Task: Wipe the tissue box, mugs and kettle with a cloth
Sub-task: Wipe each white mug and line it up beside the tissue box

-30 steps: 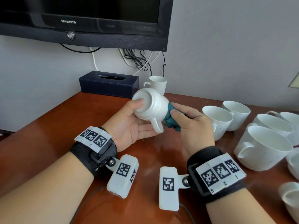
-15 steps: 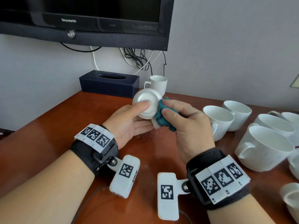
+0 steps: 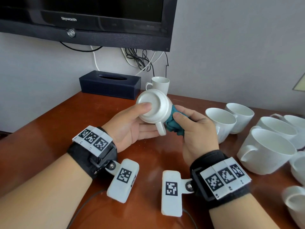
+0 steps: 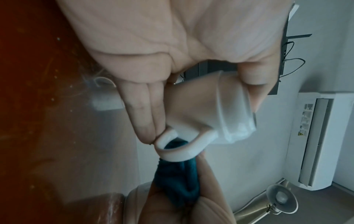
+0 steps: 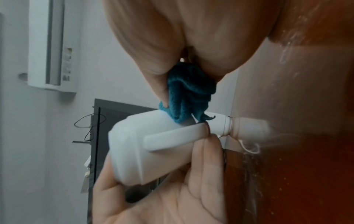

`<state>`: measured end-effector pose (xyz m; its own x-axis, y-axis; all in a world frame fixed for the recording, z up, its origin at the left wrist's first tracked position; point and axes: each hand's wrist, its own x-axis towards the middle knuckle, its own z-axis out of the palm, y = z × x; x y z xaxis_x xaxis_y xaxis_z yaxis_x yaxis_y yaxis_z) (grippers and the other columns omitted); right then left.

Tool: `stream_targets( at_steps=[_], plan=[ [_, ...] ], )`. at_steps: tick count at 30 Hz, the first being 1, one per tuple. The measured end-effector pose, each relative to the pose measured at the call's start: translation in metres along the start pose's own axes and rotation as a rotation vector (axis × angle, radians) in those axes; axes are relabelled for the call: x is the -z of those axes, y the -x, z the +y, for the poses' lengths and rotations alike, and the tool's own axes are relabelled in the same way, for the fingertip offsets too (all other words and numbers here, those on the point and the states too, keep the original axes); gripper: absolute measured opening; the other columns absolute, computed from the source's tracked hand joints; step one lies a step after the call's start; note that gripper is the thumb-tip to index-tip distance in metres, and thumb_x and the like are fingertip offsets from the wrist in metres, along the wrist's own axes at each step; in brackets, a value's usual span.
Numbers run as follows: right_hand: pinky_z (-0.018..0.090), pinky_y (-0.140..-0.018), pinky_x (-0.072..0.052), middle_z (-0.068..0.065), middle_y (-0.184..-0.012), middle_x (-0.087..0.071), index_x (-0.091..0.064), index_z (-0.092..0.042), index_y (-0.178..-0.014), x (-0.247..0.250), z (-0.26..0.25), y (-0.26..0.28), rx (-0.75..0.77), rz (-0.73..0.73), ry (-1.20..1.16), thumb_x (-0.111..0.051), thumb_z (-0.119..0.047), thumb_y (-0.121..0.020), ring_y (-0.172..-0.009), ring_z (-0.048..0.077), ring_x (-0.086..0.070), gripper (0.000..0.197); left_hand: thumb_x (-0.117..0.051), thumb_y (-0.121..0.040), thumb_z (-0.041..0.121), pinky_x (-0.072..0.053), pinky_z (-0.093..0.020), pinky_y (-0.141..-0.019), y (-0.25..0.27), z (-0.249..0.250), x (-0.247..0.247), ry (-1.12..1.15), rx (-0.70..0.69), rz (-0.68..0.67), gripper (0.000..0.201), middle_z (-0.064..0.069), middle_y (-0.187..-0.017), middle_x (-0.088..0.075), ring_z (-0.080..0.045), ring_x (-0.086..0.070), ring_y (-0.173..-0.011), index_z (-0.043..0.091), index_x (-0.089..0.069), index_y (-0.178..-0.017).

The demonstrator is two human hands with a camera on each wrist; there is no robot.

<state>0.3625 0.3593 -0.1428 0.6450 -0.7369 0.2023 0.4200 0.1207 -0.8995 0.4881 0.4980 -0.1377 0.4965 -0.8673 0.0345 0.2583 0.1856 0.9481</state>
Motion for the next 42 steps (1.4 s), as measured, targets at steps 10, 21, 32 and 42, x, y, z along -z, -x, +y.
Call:
stream_targets(
  at_steps=[10,21,32,42],
  plan=[
    [0.027,-0.061,-0.052,0.02,-0.098,-0.076,-0.077,-0.003,-0.105,0.002,0.002,-0.002,-0.058,0.012,-0.003,-0.067,0.0,-0.094,-0.079,0.022,-0.067,0.015,-0.088,-0.073,0.046,-0.056,-0.052,-0.102,-0.001,-0.003,0.0,-0.019,-0.035,-0.004,0.088,-0.02,-0.138,-0.066,-0.039,-0.065,-0.126,0.014,-0.054,-0.147],
    [0.022,-0.058,-0.049,0.029,-0.103,-0.069,-0.079,-0.002,-0.101,-0.002,-0.002,0.002,0.113,-0.112,0.09,-0.074,-0.005,-0.089,-0.077,0.026,-0.064,0.014,-0.096,-0.068,0.036,-0.06,-0.048,-0.097,-0.005,-0.002,-0.001,-0.19,-0.024,0.272,0.084,-0.014,-0.124,-0.072,-0.026,-0.077,-0.104,0.013,-0.05,-0.134],
    [0.029,-0.067,-0.054,0.008,-0.087,-0.077,-0.08,-0.016,-0.088,0.009,-0.006,-0.008,0.108,-0.035,0.144,-0.065,-0.002,-0.096,-0.077,0.019,-0.065,0.022,-0.085,-0.065,0.041,-0.058,-0.057,-0.096,0.002,0.0,0.001,-0.247,0.001,0.017,0.088,-0.02,-0.129,-0.069,-0.039,-0.071,-0.114,0.017,-0.054,-0.144],
    [0.028,-0.069,-0.056,0.014,-0.108,-0.078,-0.076,-0.011,-0.116,0.008,0.004,-0.011,-0.045,0.005,0.104,-0.061,-0.012,-0.102,-0.096,0.027,-0.073,0.02,-0.092,-0.067,0.042,-0.057,-0.053,-0.1,-0.003,-0.006,-0.003,-0.043,-0.043,0.018,0.088,-0.021,-0.134,-0.067,-0.039,-0.067,-0.122,0.014,-0.057,-0.143]
  ],
)
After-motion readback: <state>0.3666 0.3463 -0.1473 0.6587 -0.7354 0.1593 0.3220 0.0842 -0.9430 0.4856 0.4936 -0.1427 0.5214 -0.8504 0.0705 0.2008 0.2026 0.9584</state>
